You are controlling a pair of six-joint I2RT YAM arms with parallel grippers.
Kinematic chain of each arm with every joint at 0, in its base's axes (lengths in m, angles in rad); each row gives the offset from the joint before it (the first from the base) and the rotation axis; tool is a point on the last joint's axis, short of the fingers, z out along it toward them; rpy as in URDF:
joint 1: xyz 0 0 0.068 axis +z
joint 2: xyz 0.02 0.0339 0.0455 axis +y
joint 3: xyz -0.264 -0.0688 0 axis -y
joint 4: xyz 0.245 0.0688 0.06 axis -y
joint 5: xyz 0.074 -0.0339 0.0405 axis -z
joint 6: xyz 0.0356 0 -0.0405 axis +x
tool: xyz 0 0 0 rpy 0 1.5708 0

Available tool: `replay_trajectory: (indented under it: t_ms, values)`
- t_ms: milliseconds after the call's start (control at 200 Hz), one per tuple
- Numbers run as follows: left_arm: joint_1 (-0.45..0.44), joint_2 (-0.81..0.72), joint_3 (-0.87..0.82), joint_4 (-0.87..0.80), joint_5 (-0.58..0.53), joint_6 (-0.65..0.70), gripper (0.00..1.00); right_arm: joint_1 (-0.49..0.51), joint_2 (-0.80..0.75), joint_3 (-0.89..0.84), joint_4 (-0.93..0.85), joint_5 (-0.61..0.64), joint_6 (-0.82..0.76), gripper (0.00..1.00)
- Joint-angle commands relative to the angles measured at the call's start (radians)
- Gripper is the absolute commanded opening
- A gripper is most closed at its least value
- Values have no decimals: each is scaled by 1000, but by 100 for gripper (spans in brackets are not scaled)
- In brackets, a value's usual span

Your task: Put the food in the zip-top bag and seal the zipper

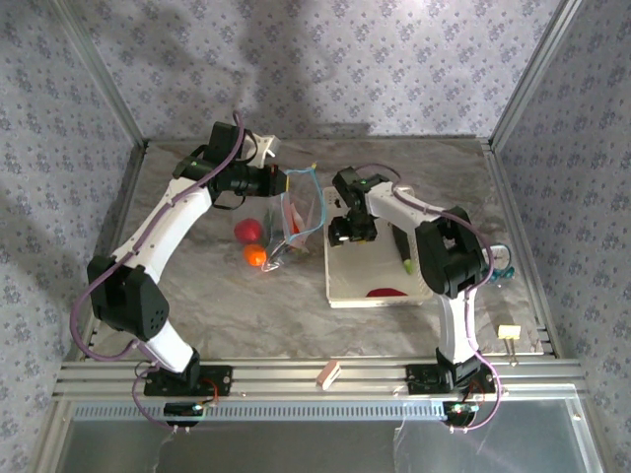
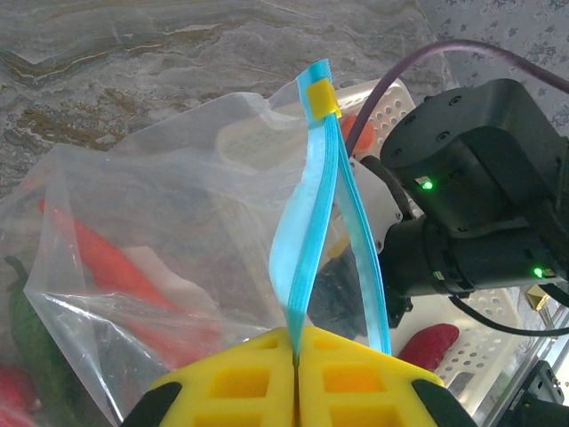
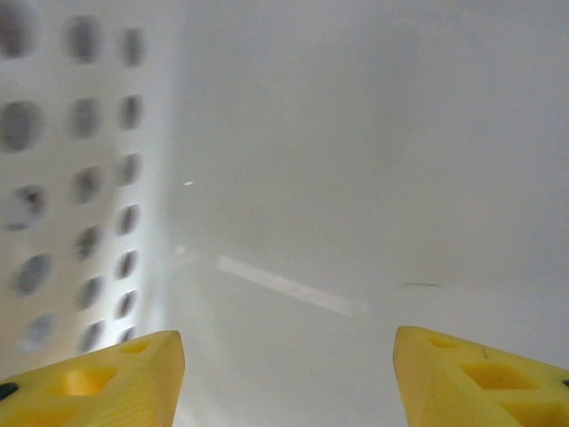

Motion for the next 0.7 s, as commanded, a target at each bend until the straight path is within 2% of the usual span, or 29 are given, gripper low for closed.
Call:
replay_trajectory:
  t_ms: [0,130,250,320,440,535,695]
  values:
    - [7,-35,-10,-10,14,17,9,-20,-95,-24,32,-70,-15,65]
    - [10,-41,-20,-5,13,15,9,-38,-145,-42,7,92,34,65]
    - [10,-43,-25,1,15,11,9,-41,-142,-22,-105,316,94,65]
    - [10,-42,-26,4,17,9,9,-48,-121,-14,-151,383,115,67]
    - [10,-41,-27,7,18,8,9,-61,-100,-18,-158,461,144,67]
    - [10,-41,-27,-2,12,13,9,-67,-150,-71,-111,498,164,66]
    - [13,-39,-28,-9,-1,20,9,-82,-324,-193,37,436,135,52]
